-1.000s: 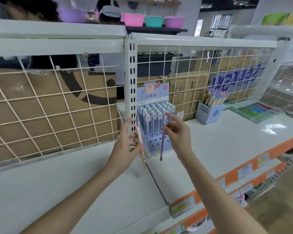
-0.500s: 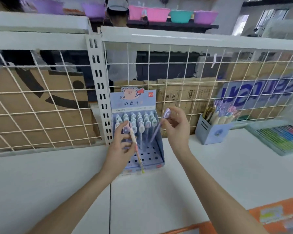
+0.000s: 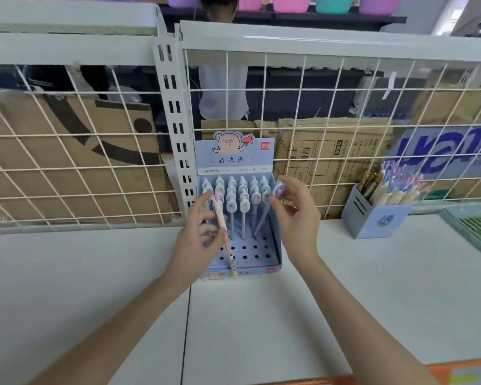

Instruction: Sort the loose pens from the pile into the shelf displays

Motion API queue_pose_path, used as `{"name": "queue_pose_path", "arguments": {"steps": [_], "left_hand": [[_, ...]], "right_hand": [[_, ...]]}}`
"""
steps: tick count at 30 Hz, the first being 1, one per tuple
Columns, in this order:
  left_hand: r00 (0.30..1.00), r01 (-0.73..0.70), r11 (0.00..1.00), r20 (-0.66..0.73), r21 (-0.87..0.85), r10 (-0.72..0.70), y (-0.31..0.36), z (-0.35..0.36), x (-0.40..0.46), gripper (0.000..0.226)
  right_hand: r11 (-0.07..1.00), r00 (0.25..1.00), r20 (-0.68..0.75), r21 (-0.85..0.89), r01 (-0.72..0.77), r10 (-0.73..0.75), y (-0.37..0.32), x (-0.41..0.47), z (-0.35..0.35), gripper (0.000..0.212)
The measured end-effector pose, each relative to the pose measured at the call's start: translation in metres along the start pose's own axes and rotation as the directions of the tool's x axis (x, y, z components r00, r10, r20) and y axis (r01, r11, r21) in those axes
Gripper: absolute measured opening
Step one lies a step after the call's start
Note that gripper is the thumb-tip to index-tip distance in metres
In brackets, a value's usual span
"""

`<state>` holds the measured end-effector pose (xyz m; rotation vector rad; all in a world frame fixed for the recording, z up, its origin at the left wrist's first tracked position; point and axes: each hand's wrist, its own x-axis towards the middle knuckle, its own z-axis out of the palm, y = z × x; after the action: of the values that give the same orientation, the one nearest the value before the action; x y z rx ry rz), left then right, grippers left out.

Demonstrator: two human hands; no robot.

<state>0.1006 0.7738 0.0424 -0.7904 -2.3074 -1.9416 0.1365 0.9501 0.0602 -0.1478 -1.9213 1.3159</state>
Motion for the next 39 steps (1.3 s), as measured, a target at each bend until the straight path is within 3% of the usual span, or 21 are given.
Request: {"name": "queue_pose_path", "arguments": {"steps": [8, 12, 18, 24, 33, 37, 39], "left_hand": [[0.999, -0.025, 1.000, 0.029, 0.008, 0.025, 0.004, -0.010, -0.003, 0.071], [0.999, -0.036, 0.999, 0.022, 0.001, 0.036, 0.008, -0.018, -0.008, 0.069], [0.999, -0.032, 0.999, 0.029, -0.010, 0.033, 0.009, -0.024, -0.017, 0.071], [0.998, -0.043, 0.999, 0.045, -0.001, 0.043, 0.010, -0.026, -0.026, 0.073], [0.994, -0.047, 0.999, 0.097, -0.007, 0.047, 0.013, -0.026, -0.038, 0.072], [0.991, -0.028, 0.999, 0.128, -0.034, 0.032, 0.017, -0.027, -0.039, 0.073], [0.991, -0.032, 0.999, 0.131, -0.036, 0.037, 0.020, -0.026, -0.040, 0.075]], "right_hand": [[0.979, 0.981, 0.170, -0.165, 0.118, -0.090, 0.010, -0.012, 0.012, 0.033], [0.977, 0.979, 0.201, -0.201, 0.071, -0.029, 0.013, -0.020, 0.016, 0.035], [0.976, 0.984, 0.179, -0.217, 0.028, 0.011, 0.007, -0.023, 0.018, 0.034], [0.979, 0.984, 0.104, -0.162, -0.126, 0.144, 0.001, -0.026, 0.024, 0.043], [0.967, 0.981, 0.040, -0.180, -0.178, 0.188, -0.008, -0.029, 0.029, 0.045], [0.937, 0.936, -0.059, -0.021, -0.350, 0.348, -0.022, -0.043, 0.027, 0.034], [0.921, 0.922, -0.011, 0.036, -0.387, 0.388, -0.032, -0.051, 0.021, 0.024]]}}
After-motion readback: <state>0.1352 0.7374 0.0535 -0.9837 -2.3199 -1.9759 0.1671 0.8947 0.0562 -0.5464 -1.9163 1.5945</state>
